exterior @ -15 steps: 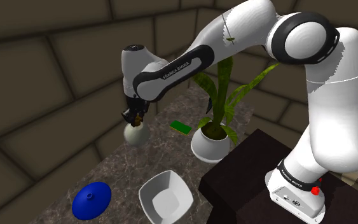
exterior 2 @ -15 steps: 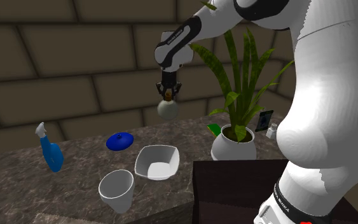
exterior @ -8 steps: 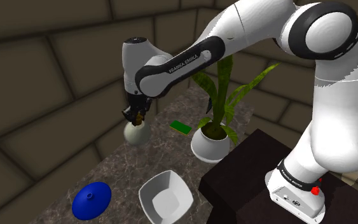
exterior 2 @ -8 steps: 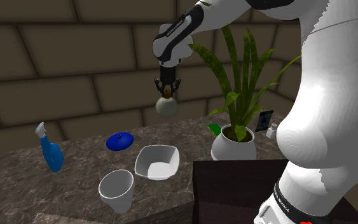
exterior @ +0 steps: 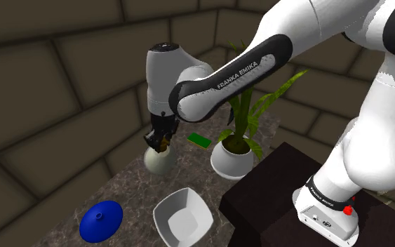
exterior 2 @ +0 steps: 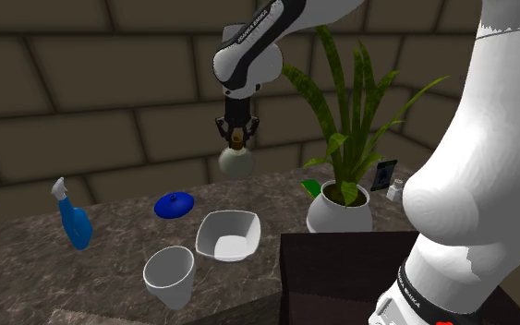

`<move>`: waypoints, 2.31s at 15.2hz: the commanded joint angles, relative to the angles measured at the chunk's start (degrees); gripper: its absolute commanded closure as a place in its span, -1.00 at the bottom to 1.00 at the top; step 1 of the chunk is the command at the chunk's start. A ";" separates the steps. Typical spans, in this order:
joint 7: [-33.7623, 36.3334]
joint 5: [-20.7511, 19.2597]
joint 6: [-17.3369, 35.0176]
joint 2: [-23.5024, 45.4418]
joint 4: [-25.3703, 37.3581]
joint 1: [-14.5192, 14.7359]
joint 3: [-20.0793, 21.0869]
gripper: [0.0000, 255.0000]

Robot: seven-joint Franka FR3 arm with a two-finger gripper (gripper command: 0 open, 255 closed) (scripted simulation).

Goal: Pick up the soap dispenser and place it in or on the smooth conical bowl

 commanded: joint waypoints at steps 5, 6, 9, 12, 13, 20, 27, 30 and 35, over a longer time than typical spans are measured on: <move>3.25 4.63 0.72 -9.72 -9.45 2.33 3.29 1.00; 3.74 5.53 0.64 -11.30 -10.77 2.84 3.83 1.00; 5.30 8.33 0.11 -15.95 -14.30 4.60 5.44 1.00; 7.14 11.32 -0.90 -20.62 -17.36 6.84 7.09 1.00; 7.37 11.04 -0.07 -20.13 -17.75 6.85 7.16 1.00; 9.32 8.54 5.74 -16.23 -20.14 6.42 7.97 1.00; 12.32 4.52 11.47 -11.51 -21.87 6.00 8.39 1.00; 14.01 2.21 13.85 -9.25 -22.39 5.94 8.29 1.00; 17.40 -2.45 17.64 -5.22 -22.93 6.22 7.51 1.00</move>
